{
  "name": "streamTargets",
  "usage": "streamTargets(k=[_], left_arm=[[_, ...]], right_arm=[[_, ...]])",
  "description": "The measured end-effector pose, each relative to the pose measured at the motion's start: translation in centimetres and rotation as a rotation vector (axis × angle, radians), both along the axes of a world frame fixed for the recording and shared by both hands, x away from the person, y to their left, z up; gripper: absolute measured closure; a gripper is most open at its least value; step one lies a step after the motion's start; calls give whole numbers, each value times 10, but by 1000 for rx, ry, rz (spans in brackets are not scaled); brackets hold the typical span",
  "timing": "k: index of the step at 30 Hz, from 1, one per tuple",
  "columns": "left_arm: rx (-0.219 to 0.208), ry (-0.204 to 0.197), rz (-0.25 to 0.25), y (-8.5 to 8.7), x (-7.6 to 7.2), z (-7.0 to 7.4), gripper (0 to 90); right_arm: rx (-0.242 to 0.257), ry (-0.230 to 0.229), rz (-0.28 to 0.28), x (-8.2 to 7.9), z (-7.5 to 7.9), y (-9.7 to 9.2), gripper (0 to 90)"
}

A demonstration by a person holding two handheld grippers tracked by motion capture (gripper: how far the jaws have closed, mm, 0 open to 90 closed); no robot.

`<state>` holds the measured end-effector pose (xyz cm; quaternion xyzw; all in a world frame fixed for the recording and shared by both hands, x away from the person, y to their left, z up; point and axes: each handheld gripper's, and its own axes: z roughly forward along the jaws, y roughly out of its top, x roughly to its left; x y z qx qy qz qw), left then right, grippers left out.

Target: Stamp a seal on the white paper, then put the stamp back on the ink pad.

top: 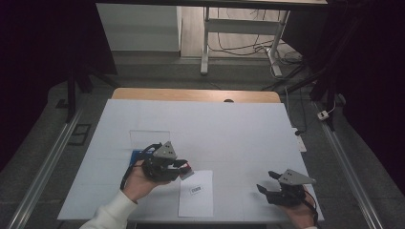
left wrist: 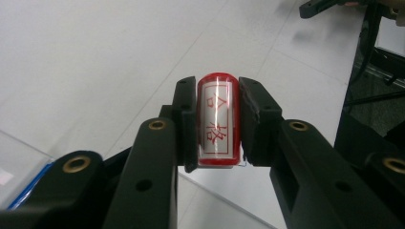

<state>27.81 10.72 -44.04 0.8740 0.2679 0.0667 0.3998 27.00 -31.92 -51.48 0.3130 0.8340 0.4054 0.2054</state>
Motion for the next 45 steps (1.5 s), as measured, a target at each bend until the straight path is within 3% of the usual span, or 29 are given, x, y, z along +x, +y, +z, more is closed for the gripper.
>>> streamTargets(k=[13,26,45], left_arm=[[8,-11,33,17,3,5,705],[11,5,127,50,14,1,705],[62,26,251,92,26,-10,705]], right_arm=[[-13,4,-3,0,-1,0,303],[-15,5,-10,0,-2,-1,304],[-17,4,-13,-1,-1,-1,304]])
